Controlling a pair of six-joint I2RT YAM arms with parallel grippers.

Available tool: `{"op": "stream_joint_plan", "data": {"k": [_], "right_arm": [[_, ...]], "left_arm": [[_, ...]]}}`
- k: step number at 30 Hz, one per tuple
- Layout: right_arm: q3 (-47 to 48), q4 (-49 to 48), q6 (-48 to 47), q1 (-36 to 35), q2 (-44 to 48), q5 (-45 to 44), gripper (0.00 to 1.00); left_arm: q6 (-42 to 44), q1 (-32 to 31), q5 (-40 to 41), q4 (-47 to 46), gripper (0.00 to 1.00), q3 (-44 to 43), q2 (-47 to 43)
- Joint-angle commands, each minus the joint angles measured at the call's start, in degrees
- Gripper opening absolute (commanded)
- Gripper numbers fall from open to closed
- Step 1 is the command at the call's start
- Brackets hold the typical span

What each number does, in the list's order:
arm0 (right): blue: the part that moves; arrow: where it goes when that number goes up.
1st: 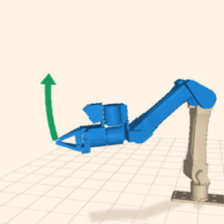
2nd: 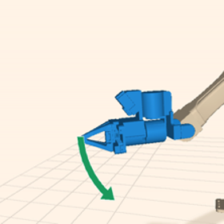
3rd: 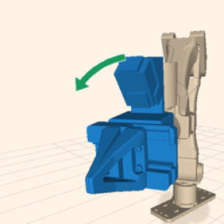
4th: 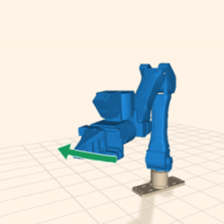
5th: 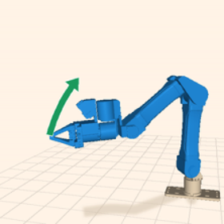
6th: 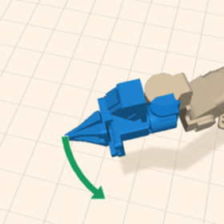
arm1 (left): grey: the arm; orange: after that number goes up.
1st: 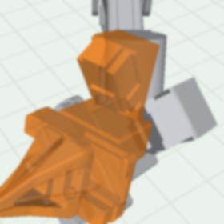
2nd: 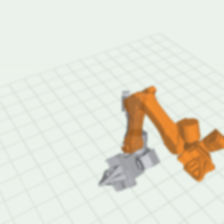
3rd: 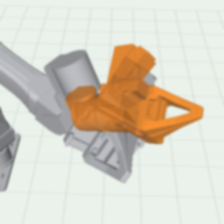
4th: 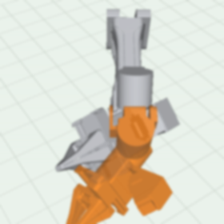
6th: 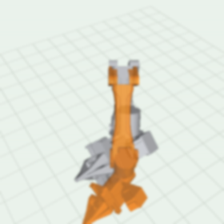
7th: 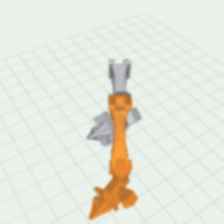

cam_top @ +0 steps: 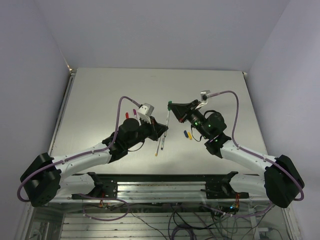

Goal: Insert the pens into the pen caps

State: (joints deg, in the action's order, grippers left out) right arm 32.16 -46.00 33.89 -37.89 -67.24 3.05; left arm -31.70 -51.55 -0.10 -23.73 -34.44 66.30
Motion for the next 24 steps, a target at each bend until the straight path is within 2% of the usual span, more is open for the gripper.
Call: {"op": "stream_joint_plan", "data": {"k": [1, 8, 16, 24], "right_arm": [[-1.3, -1.4, 1.2, -0.3, -0.1, 1.3, 0.0], [-2.8, -0.6, 3.4, -0.6, -1.1, 4.9, 0.0], [-2.1, 0.0, 6.4, -0.8, -6.4, 14.4, 0.0], [-2.2, 2.5, 7.3, -0.9, -9.1, 18.8, 0.0]], "left_arm": [[0.4, -0.3, 2.1, -2.8, 0.07, 0.4, -1.5], [0.1, -0.4, 4.3, -5.1, 0.07, 0.6, -1.8], [0.0, -0.3, 8.0, -10.3, 0.07, 2.1, -3.4], [2.2, -0.2, 10.8, -9.6, 0.07, 1.3, -5.6]]}}
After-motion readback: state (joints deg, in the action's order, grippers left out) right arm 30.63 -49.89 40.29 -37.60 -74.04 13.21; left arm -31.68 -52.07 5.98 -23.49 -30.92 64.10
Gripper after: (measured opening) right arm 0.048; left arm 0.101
